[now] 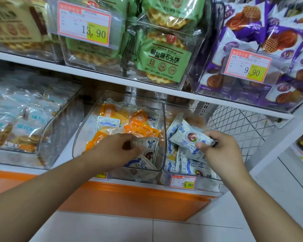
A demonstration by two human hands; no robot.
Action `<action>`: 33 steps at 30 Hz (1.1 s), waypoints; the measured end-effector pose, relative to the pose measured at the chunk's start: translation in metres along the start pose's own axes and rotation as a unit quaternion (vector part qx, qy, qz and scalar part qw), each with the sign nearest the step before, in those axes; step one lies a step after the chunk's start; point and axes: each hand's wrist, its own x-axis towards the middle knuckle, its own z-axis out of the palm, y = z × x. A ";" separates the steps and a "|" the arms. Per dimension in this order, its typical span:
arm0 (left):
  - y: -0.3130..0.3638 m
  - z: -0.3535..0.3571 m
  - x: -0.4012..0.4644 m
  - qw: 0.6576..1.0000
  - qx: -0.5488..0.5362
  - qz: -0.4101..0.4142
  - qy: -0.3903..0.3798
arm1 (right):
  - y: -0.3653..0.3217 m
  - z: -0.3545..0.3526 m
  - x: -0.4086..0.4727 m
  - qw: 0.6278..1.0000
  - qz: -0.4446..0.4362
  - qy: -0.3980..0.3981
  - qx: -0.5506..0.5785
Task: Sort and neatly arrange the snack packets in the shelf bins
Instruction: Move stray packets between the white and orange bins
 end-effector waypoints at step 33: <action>-0.010 0.003 0.002 0.990 0.076 0.113 -0.020 | 0.039 0.026 0.051 0.943 -0.092 -0.085 -0.310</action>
